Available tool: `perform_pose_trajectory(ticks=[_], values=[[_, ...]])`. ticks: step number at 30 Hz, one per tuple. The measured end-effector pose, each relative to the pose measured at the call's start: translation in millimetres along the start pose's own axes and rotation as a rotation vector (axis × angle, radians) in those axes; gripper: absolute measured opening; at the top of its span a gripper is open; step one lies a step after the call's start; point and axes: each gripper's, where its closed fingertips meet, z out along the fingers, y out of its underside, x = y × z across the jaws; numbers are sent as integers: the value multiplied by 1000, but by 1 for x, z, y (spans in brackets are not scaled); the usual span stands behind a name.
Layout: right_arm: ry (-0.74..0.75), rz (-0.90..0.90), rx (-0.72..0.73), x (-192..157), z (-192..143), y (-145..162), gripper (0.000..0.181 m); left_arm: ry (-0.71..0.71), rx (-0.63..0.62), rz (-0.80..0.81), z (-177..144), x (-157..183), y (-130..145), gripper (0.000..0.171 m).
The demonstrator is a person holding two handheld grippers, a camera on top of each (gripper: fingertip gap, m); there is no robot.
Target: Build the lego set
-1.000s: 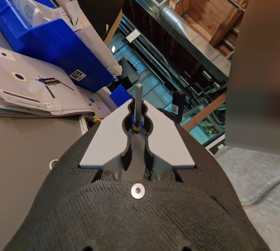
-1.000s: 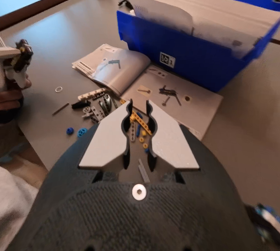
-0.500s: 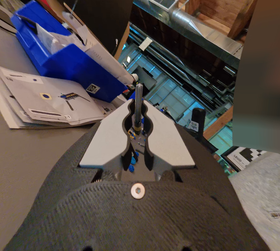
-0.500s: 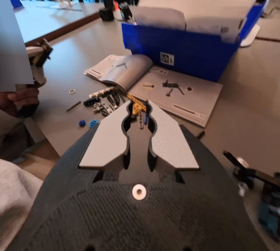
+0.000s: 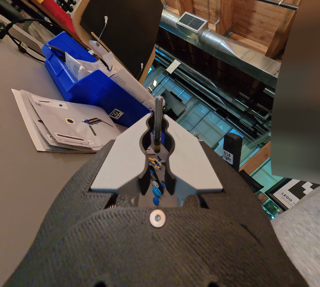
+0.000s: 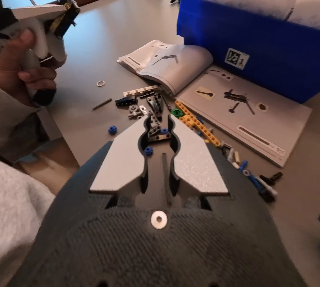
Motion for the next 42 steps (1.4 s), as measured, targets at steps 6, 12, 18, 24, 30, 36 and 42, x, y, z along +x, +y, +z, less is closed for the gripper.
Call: perform_pose_trajectory(ticks=[6,12,18,24,30,36,42], values=[[92,-84,-53,15,2,4,18,7,-1,-25,-1,-1,0,5],[171,73,78,58,-36,-16,13,25,-34,-67,2,-1,7,5],[207,64,138,74,-46,-13,11,47,-77,-81,6,2,15,6],[307,-12,163,106,-60,-8,9,69,-142,-60,12,8,28,6],[281,-48,339,103,-73,-7,1,88,-227,19,21,17,44,6],[316,-91,318,103,-67,-6,0,95,-234,45,25,16,47,6],[330,-79,293,107,-64,-4,0,102,-235,27,26,16,48,6]])
